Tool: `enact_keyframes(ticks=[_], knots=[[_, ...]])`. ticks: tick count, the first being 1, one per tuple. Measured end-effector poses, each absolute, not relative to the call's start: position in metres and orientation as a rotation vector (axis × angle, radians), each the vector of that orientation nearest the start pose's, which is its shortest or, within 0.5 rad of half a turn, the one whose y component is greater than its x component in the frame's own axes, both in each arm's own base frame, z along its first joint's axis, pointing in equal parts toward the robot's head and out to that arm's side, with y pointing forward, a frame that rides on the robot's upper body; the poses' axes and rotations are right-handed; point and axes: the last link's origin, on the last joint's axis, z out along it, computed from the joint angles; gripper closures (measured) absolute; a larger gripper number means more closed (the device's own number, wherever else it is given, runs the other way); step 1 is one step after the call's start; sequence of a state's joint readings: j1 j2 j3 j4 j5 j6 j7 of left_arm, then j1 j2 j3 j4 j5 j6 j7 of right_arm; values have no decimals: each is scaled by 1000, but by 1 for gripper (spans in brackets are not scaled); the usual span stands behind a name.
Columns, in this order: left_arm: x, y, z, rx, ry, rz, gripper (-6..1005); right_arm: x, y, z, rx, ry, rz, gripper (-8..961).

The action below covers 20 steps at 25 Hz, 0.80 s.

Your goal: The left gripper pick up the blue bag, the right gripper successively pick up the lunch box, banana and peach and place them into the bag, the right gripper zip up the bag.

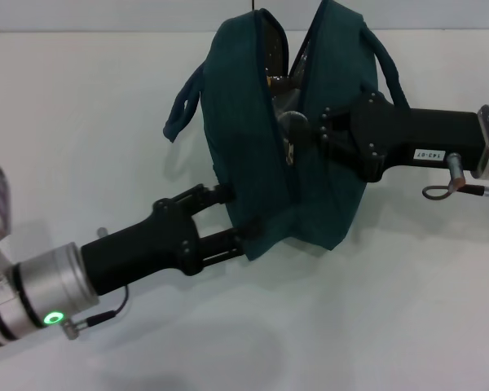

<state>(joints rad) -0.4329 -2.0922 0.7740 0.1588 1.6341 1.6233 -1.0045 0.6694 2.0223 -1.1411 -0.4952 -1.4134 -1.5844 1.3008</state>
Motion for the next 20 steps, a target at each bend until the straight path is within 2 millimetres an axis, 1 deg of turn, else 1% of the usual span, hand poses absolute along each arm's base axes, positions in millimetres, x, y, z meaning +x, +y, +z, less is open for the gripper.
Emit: enact_keyframes(ticks=[4,8,13,19,20], knots=[[-267,260,-68,-2527,-810,-1209,225,171,345,-19,-2846,340,1167,944],[-268,265,-75,-2509,-850,-1166,184,170,343,-19,-2849,332,1185,944],[-267,266,-78,-2502,-856,-1158,195,170,343,-18,-2839,322,1199,944],[-268,271,-76,-2459,-840,-1158,234,173,342,-17,-2829,336,1199,944],[-268,271,-75,-2454,-838,-1158,303,174,342,-17,-2827,337,1197,944]])
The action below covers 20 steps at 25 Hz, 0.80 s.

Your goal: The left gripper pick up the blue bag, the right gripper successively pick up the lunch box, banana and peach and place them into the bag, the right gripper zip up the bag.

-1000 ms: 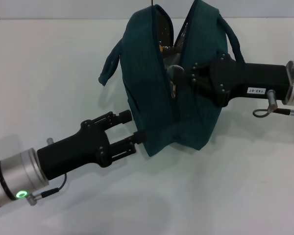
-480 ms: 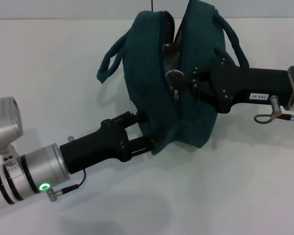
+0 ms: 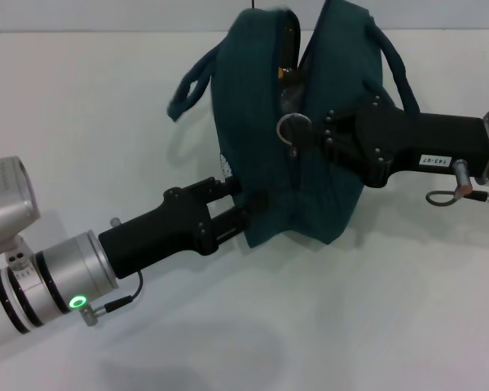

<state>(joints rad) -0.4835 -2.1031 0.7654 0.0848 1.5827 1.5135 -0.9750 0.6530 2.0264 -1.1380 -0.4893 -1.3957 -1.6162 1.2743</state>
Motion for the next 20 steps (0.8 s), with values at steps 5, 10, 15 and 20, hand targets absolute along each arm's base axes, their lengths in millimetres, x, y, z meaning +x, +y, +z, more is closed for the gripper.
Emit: enact_keyframes(ticks=[5,10,15,20], knots=[[-269,272,-74,-2438,-816,-1158,512,175,342,-19,-2824,343,1187,944],[-268,271,-76,-2443,-756,-1143,631,177,343,-17,-2801,338,1199,944],[-270,270,-83,-2452,-716,-1085,779,176,347,-11,-2716,346,1271,944],[-269,267,-94,-2470,-668,-1042,837,176,355,-6,-2607,401,1334,944]])
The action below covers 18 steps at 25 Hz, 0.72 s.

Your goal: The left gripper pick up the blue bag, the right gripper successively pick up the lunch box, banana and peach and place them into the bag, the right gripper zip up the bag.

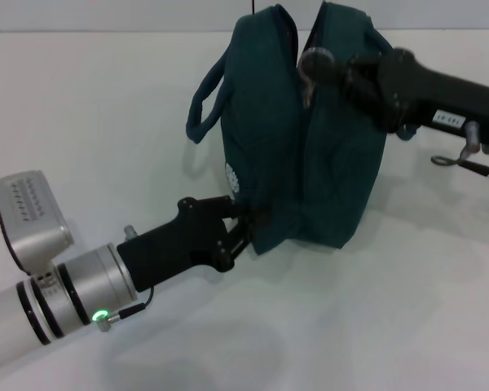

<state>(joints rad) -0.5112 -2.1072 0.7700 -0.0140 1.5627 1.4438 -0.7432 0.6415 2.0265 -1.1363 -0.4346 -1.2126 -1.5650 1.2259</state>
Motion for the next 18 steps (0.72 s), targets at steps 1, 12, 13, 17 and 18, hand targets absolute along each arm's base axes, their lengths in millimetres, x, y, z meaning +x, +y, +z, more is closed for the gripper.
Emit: enact_keyframes(ticks=[1,12,13,17,18], knots=[[-268,265,-95,-2476,-658,-1037,834,177,357,-5,-2583,416,1348,944],[-270,262,-90,-2456,-631,-1063,797,189,363,-3,-2476,522,1353,945],[-269,262,-89,-2449,-628,-1076,794,189,362,-5,-2486,517,1347,945],[-262,264,-81,-2384,-620,-1173,760,189,361,-9,-2505,513,1323,945],[-259,264,-79,-2364,-624,-1211,735,190,361,-9,-2504,512,1320,945]])
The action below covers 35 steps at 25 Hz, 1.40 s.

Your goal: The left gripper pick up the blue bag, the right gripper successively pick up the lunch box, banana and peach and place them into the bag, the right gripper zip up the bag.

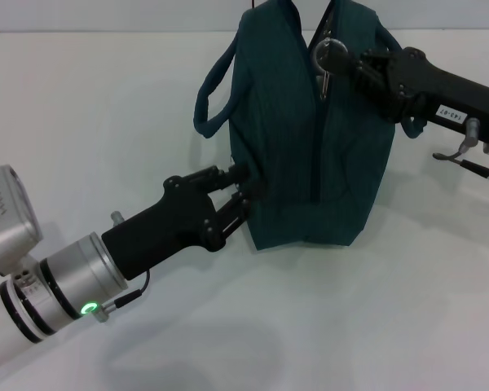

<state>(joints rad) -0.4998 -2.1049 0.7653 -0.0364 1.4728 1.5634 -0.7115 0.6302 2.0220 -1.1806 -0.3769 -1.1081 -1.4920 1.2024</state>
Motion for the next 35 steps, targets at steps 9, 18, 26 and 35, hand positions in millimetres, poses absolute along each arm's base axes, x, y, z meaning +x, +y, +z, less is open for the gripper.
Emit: enact_keyframes(ticks=[9,18,26,35], knots=[[-248,273,-88,-2370,-664,-1222,517,190,358,-11,-2516,508,1320,945],[-249,275,-89,-2341,-691,-1210,453,190,352,-15,-2555,493,1316,945],[-254,273,-87,-2365,-656,-1182,730,191,347,-16,-2552,475,1335,945],[-266,253,-67,-2507,-413,-1159,920,184,330,-21,-2638,404,1401,945]])
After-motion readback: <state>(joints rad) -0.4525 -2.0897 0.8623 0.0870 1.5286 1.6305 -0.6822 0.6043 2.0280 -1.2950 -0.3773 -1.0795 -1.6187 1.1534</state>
